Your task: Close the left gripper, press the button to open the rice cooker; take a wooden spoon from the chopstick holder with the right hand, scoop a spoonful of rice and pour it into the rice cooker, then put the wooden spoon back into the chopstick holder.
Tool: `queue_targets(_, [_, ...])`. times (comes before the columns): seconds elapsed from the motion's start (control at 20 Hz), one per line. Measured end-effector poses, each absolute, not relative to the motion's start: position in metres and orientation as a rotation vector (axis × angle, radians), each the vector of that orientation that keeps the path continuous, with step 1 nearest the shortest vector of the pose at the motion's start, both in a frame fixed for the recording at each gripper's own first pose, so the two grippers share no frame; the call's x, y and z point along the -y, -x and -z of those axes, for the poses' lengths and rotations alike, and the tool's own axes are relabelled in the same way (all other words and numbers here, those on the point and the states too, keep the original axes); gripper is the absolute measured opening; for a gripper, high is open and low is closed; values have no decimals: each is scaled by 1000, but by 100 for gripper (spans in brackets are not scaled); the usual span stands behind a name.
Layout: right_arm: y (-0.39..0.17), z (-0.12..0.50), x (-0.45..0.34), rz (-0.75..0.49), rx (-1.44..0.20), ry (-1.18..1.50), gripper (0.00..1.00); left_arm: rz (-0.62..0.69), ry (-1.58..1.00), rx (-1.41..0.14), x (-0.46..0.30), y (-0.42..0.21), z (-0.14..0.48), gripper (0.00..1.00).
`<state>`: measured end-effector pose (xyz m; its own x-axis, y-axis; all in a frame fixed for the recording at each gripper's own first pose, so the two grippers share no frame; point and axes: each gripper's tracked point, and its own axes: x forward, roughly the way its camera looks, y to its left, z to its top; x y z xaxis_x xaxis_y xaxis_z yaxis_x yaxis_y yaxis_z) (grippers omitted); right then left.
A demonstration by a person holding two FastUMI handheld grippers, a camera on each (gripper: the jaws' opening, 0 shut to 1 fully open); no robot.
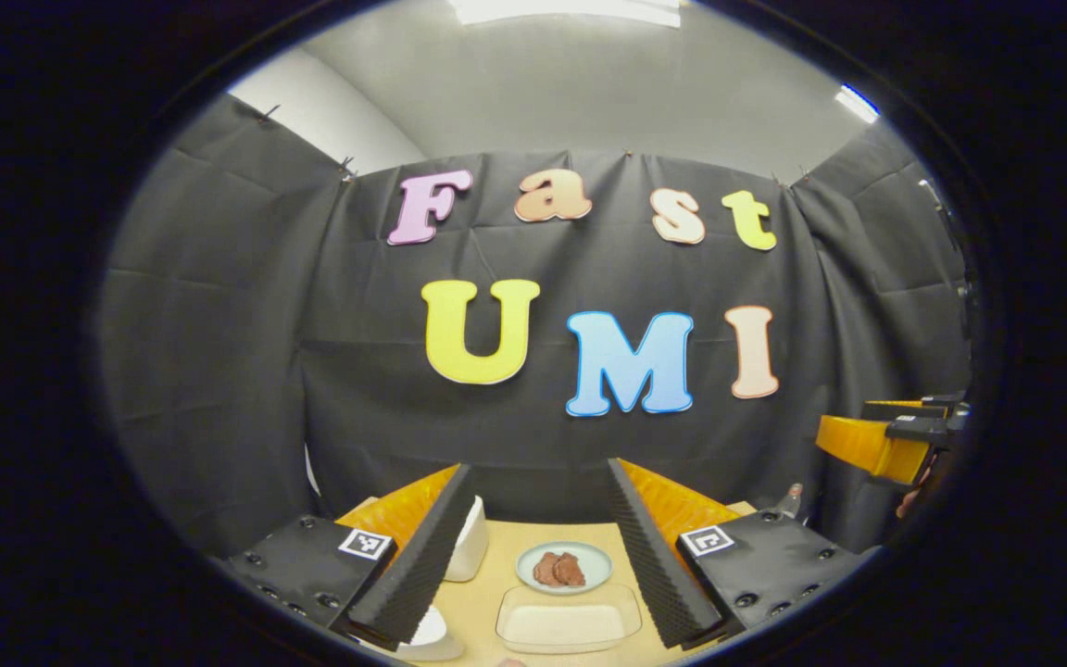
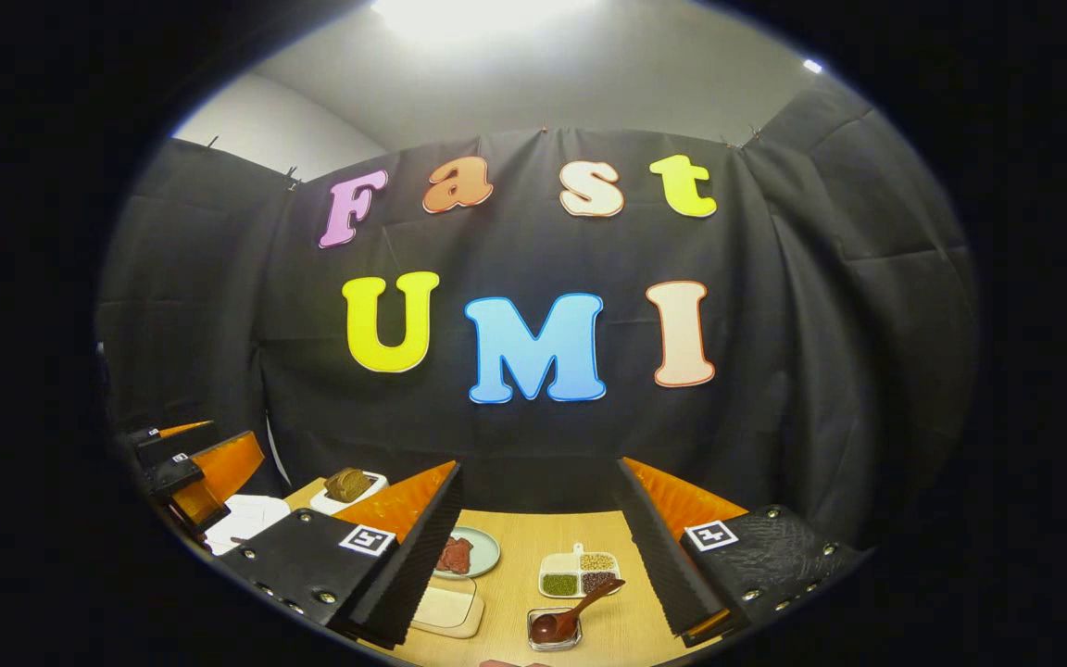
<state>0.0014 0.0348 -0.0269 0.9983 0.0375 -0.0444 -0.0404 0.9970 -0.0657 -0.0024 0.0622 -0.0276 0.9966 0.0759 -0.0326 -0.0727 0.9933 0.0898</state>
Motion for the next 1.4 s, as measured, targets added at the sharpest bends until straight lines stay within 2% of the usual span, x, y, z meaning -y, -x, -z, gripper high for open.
queue_targets(0.15, [-2, 32, -37, -43, -56, 60, 98, -81, -95, -69, -73, 5, 41, 92])
queue_targets(0.35, [-1, 34, -38, -48, -61, 63, 98, -120, -80, -126, -100, 5, 67, 70])
queue_targets(0.5, [-3, 37, -39, -52, -64, 67, 98, -169, -78, -226, -129, 10, 96, 16])
queue_targets(0.55, [-3, 39, -40, -55, -69, 68, 98, -172, -64, -271, -136, 13, 112, 11])
queue_targets(0.7, [-5, 44, -42, -59, -81, 69, 98, -181, 18, -361, -156, 23, 141, 10])
queue_targets(1.2, [-12, 62, -48, -75, -134, 75, 98, -380, 112, -535, -275, 59, 209, 10])
queue_targets(1.35, [-14, 62, -47, -78, -138, 81, 98, -411, 147, -596, -298, 62, 230, 7])
queue_targets(1.4, [-14, 62, -47, -78, -138, 81, 98, -409, 165, -618, -301, 61, 237, 10])
